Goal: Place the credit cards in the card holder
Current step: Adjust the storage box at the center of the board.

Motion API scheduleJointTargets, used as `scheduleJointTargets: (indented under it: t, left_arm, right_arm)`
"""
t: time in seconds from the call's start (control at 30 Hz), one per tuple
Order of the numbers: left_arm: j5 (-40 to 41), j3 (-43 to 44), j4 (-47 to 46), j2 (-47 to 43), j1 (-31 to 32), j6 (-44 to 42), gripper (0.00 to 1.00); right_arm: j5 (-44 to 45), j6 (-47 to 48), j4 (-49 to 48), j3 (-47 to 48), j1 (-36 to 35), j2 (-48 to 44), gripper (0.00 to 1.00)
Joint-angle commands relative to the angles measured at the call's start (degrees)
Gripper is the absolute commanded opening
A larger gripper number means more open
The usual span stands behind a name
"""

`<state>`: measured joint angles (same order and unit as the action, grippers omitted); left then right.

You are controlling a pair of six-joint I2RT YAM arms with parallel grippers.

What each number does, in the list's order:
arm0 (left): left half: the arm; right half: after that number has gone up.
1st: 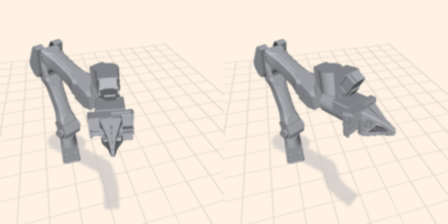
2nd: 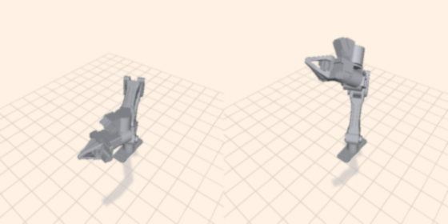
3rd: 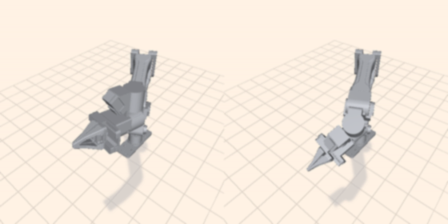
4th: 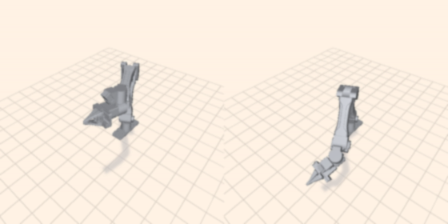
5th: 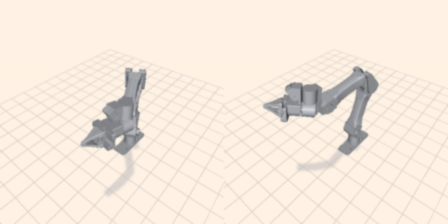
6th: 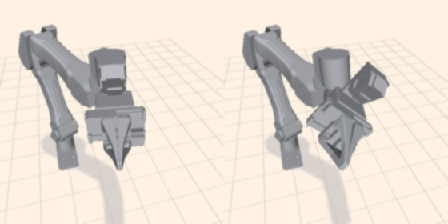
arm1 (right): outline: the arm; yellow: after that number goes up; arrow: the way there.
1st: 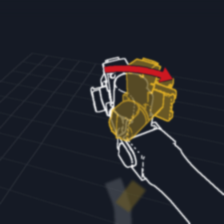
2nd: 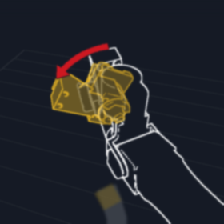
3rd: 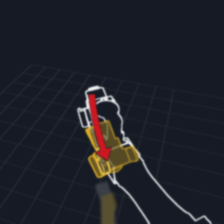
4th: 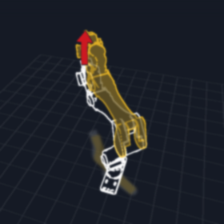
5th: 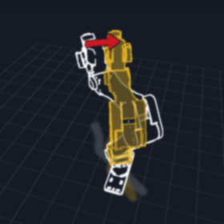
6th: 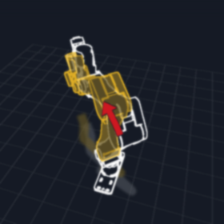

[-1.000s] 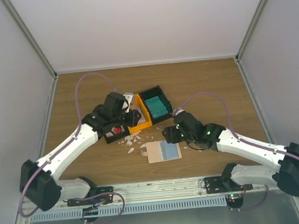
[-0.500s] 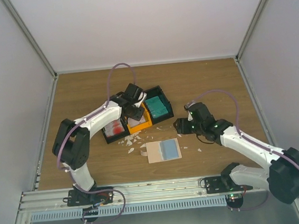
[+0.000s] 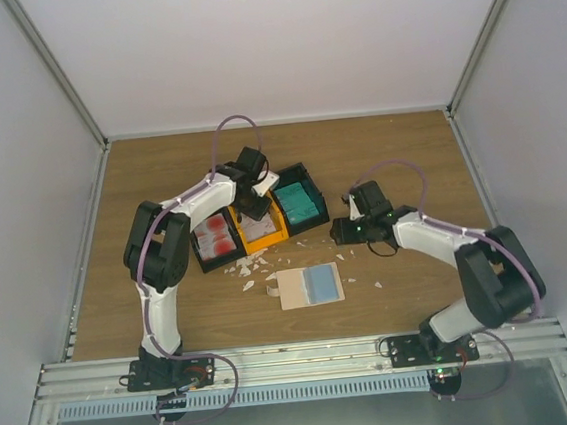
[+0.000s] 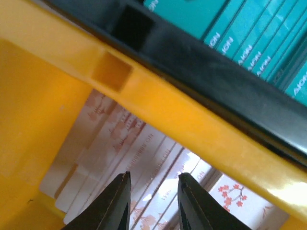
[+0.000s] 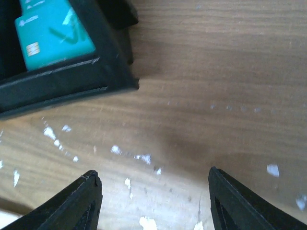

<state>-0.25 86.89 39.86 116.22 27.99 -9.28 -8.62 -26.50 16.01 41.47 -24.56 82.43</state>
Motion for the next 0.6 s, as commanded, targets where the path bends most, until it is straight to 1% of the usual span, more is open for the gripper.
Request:
scheduleJointTargets:
  t: [0.0,0.07,0.2,0.33,0.43,0.57]
  left_arm:
    - [-1.95,1.79,3.37,1.32,-0.10,-3.26,0.31]
    - [-0.41,2.38,4.96,2.44,-0.13,-2.66,0.31]
    - [-1.06,1.29,4.62,2.98,-0.13,-3.00,0.33]
    - [-1.50,1.93,4.50,4.09,-0.13,-3.25,0.36]
    - [-2.67,3.31,6.00,5.19,-0.12,-2.97,0.36]
    - [-4.06,3.19,6.70,4.46,-0.13,-1.84,0.35]
  right_arm:
    - [0.67,5.42,-0.35,5.70,1.04,6.22,0.60]
    - [1.40,6.12,-0.37,7.47,1.08,8.95,0.58]
    - [2.04,6.80,-0.37,10.93,1.06,13.29,0.56]
    - [6.13,9.11,0.60,14.87,1.04,16.86,0.56]
    - [8.41,10.31,1.71,17.97,1.53,20.31,0.56]
    - [11.41,10.04,1.49,20.36,2.28,22.67,0.56]
